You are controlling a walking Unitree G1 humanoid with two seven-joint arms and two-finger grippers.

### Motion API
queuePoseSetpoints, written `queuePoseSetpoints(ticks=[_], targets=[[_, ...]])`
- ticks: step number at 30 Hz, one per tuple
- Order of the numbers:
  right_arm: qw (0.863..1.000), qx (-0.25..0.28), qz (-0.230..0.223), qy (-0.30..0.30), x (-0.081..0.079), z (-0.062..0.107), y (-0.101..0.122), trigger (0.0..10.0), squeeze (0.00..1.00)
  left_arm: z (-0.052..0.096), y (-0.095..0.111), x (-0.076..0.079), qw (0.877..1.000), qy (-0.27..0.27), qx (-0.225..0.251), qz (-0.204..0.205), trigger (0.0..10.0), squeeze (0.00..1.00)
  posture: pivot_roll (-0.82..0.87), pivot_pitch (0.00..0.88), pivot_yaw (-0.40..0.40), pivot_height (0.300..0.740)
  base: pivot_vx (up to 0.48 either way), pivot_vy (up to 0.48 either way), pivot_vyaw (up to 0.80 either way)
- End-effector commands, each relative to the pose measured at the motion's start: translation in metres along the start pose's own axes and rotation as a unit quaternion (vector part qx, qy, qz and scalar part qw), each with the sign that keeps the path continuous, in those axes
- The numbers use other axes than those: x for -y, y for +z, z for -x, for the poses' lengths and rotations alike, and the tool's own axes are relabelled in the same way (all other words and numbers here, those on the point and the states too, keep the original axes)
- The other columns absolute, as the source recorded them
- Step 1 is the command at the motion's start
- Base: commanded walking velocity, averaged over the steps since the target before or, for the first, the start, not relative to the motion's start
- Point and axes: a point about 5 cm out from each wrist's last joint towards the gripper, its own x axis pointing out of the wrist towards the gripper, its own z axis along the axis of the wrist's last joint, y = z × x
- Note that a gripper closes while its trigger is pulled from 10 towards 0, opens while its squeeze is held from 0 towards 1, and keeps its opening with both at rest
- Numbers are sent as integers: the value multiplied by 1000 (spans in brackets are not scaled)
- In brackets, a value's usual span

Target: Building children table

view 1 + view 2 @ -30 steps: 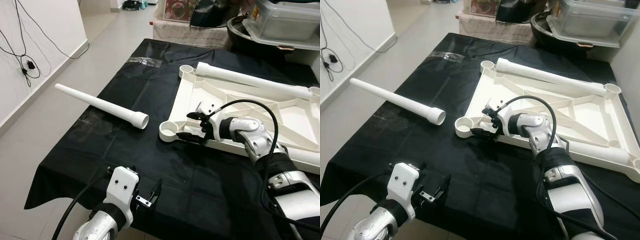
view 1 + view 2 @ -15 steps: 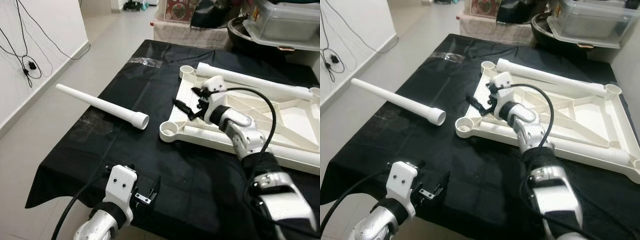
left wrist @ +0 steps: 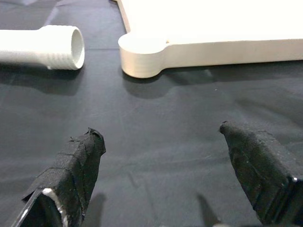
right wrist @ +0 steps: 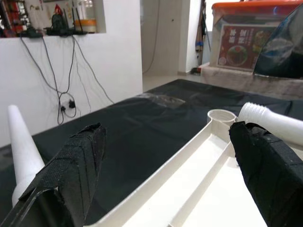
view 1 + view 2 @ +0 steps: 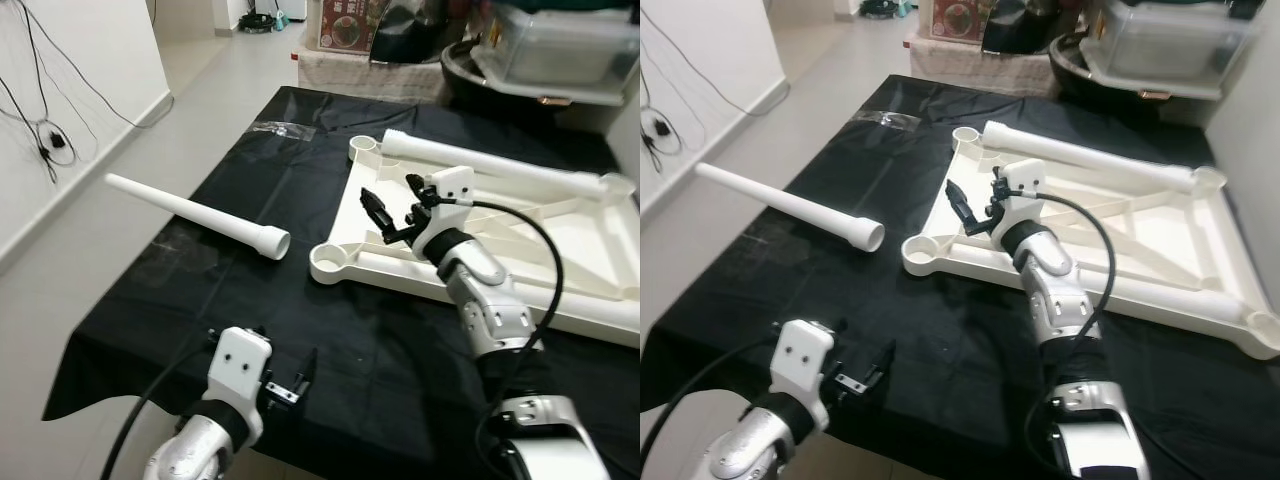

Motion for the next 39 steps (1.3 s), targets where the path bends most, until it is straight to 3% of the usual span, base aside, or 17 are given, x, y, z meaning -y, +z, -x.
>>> queuePoseSetpoints(ticks=[1, 15, 20, 25, 32, 39], targets=[[1000, -7, -8, -1, -6, 1, -3, 10000, 0, 0, -5, -2, 1000, 5, -11, -4, 10000, 0, 82, 102, -78, 740, 0, 480, 0], [1000, -4, -8, 4, -14, 4, 1, 10000, 0, 1, -5, -4, 1000, 14, -11, 6, 10000, 0, 81, 117, -77, 740, 0, 402, 0], [998, -14, 14, 63, -18, -9, 11, 10000, 0, 2, -4, -3, 1000, 15, -12, 6, 10000, 0, 81, 129, -84, 740, 0, 0, 0], [979, -109, 110, 134, -20, -25, 0, 10000, 0, 2, -2, -2, 1000, 18, -9, 11, 10000, 0, 75, 148, -93, 740, 0, 0, 0], [958, -157, 134, 199, -27, -40, -1, 10000, 0, 4, 2, 1, 1000, 19, -5, 15, 10000, 0, 74, 178, -111, 740, 0, 0, 0], [943, -192, 169, 212, -29, -49, -4, 10000, 0, 9, 6, 5, 1000, 16, -3, 15, 10000, 0, 74, 201, -119, 740, 0, 0, 0]])
